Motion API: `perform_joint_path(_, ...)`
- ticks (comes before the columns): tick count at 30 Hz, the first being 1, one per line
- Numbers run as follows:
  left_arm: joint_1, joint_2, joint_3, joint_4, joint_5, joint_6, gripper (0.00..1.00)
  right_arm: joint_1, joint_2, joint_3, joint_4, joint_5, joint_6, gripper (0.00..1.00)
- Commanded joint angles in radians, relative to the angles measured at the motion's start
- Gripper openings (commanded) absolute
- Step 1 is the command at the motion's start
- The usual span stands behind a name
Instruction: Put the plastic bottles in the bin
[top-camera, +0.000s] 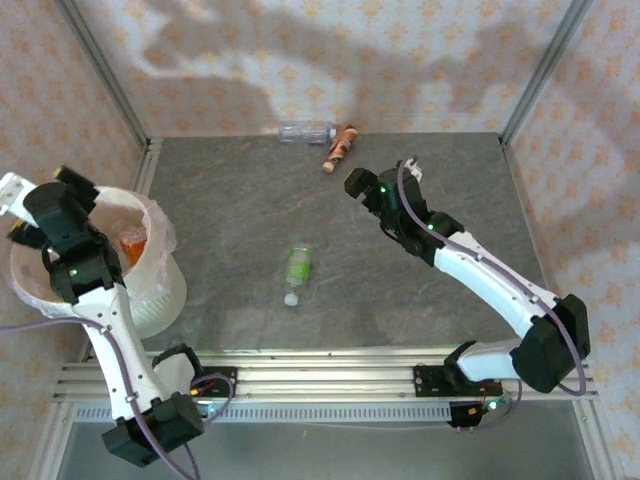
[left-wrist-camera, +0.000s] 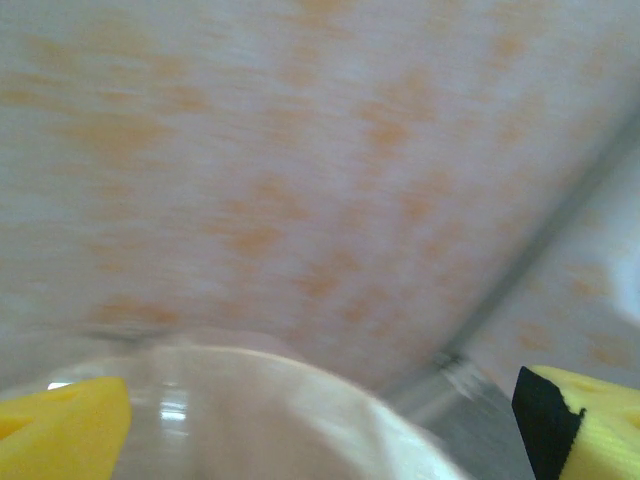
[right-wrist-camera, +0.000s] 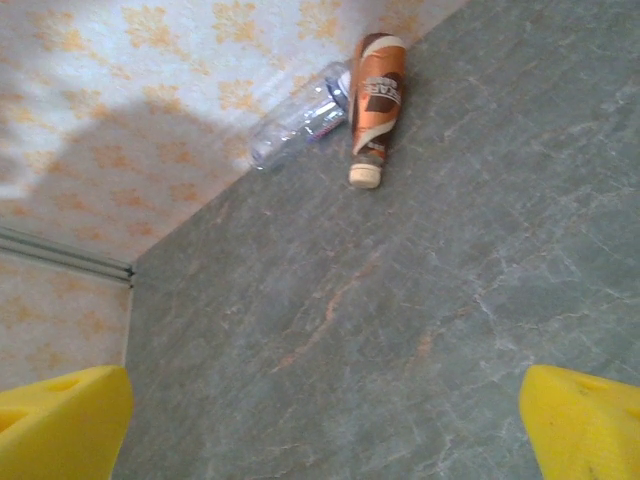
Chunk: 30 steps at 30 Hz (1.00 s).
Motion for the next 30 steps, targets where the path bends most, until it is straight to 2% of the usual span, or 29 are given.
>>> perform_joint_path(1,-0.085,0.0,0.064,-0.031,0.153,-0.027,1.0,-0.005,0.041,0.024,-0.046,0.011,0.022,0.99)
perform_joint_path(4,-0.193,0.021,0.132,-0.096,0.221,-0.062,1.0,0.009,0.104,0.043,-0.057,-0.073,0.035,0.99)
perform_joint_path(8,-0.36,0.048,0.188,-0.158,0.319,-0.14,1.0,0.068,0.195,0.085,-0.126,-0.078,0.047,0.99)
perform_joint_path(10,-0.486,0.059,0.181,-0.162,0.326,-0.183,1.0,0.087,0.229,0.093,-0.15,-0.079,0.074,0.99)
perform_joint_path(11,-0.544,0.064,0.174,-0.166,0.309,-0.198,1.0,0.09,0.234,0.086,-0.143,-0.081,0.093,0.99)
perform_joint_path(13,-0.692,0.079,0.146,-0.188,0.208,-0.264,1.0,0.09,0.232,0.055,-0.104,-0.081,0.144,0.99)
perform_joint_path(16,-0.902,0.12,0.109,-0.225,0.081,-0.332,1.0,0.089,0.198,0.012,-0.086,-0.013,0.209,0.99)
perform_joint_path(20,-1.129,0.235,0.109,-0.307,-0.046,-0.409,1.0,0.06,0.116,-0.041,-0.072,0.058,0.158,0.99)
perform_joint_path(24,-1.216,0.388,0.106,-0.389,-0.038,-0.475,1.0,-0.008,0.015,-0.072,-0.12,0.114,0.071,0.99)
perform_joint_path(26,-1.228,0.451,0.087,-0.392,-0.018,-0.47,1.0,-0.031,-0.036,-0.101,-0.128,0.148,0.043,0.99)
perform_joint_path(30,-1.229,0.615,0.079,-0.414,0.093,-0.428,1.0,-0.044,-0.126,-0.167,-0.123,0.186,0.033,0.99)
